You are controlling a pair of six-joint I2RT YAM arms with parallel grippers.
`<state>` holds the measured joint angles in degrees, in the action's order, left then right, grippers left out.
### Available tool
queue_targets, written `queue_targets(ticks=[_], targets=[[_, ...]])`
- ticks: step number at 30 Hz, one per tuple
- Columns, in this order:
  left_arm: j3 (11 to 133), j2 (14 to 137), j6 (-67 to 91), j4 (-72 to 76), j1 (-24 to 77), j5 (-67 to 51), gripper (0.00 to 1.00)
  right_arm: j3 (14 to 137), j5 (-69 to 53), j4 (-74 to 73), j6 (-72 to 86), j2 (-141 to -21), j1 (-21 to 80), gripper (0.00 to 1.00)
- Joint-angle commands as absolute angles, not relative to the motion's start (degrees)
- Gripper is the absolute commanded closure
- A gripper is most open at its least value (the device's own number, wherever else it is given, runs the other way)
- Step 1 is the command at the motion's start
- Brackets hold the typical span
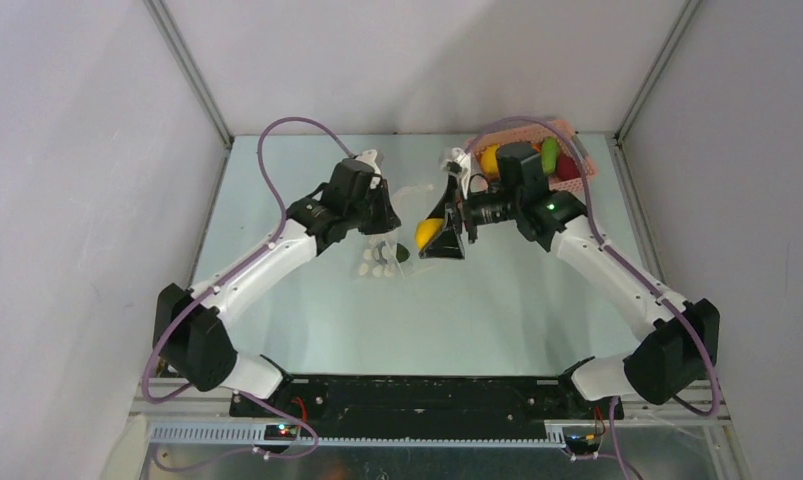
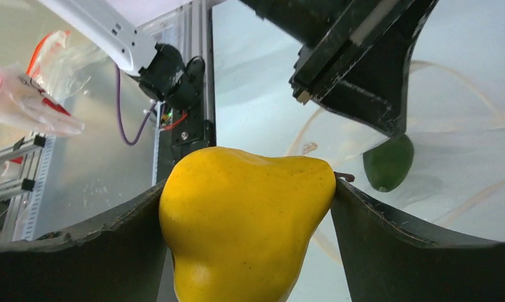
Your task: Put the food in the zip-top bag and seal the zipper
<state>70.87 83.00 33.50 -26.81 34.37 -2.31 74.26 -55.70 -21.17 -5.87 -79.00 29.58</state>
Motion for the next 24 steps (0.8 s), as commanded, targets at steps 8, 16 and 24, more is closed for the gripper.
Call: queue_targets(ticks=[8, 16, 24], targets=[[68.3, 78.2, 33.2, -26.5, 34.6, -7.7, 1.0, 73.7, -57.6, -19.5, -11.0, -88.0, 34.1, 0.75], [66.7, 76.5, 34.0, -24.7, 34.6, -10.8, 1.0, 73.7, -38.3, -14.9, -3.5, -91.8, 35.3, 0.66], [65.8, 75.0, 34.3, -24.1, 34.7, -13.3, 1.0, 73.8, -24.0, -17.0, -6.1, -95.0, 38.9, 0.41]])
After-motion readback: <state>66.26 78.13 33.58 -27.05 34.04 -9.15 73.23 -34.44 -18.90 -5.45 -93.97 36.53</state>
